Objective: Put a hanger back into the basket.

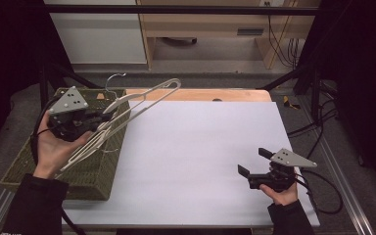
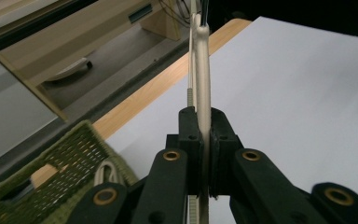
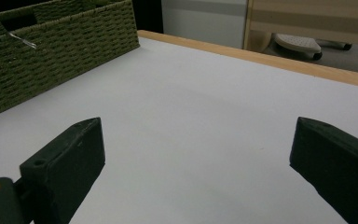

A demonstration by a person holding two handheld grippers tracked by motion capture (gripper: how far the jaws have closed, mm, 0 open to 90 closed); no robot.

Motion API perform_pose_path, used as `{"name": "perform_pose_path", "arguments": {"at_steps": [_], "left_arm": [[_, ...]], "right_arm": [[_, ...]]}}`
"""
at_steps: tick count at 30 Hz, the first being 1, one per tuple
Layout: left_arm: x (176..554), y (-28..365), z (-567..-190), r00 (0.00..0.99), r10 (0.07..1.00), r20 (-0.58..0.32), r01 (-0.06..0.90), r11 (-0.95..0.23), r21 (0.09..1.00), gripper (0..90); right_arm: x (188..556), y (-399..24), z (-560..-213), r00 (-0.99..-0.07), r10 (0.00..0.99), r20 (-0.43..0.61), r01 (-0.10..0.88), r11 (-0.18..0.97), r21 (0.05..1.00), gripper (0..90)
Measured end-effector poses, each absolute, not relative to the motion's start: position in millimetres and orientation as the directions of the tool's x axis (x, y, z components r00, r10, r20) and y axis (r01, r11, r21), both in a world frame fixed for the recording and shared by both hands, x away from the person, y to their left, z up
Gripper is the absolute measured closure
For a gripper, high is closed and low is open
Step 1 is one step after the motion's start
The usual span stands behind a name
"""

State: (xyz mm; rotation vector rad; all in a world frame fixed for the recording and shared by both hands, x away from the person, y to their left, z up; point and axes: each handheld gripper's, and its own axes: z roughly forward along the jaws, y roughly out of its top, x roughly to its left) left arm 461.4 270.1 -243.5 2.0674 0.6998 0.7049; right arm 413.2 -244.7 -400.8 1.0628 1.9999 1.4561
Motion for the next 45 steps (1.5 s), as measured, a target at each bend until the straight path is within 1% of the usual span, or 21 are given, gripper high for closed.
{"name": "perform_pose_path", "arguments": {"at_steps": [7,16,26,34,35,41,45], "left_arm": [[467.4,305.2,-250.7,0.658,0.717,0.230,0.252,-0.497,0.830,85.9],[470.8,349.0,-266.6,0.613,0.749,0.251,0.284,-0.506,0.815,85.9],[471.6,384.0,-287.9,0.574,0.768,0.282,0.297,-0.517,0.803,85.8],[473.8,398.7,-306.4,0.530,0.785,0.320,0.314,-0.533,0.786,85.8],[475.0,400.0,-308.8,0.522,0.784,0.336,0.304,-0.539,0.785,85.9],[478.5,396.2,-325.3,0.508,0.783,0.359,0.338,-0.565,0.753,85.9],[483.9,392.4,-344.7,0.506,0.780,0.368,0.358,-0.579,0.733,85.8]], "right_arm": [[410.9,-249.5,-399.9,-0.601,0.795,0.082,0.317,0.143,0.938,3.2],[409.6,-251.6,-399.9,-0.596,0.799,0.080,0.319,0.144,0.937,3.3],[411.0,-250.4,-401.8,-0.599,0.797,0.078,0.322,0.151,0.934,3.3],[411.6,-249.5,-402.6,-0.598,0.797,0.084,0.332,0.151,0.931,3.3],[411.6,-249.6,-402.6,-0.598,0.797,0.084,0.332,0.151,0.931,3.3],[412.1,-249.5,-403.5,-0.596,0.798,0.083,0.333,0.152,0.931,3.3],[411.8,-249.1,-403.7,-0.598,0.797,0.087,0.337,0.151,0.929,3.3]]}}
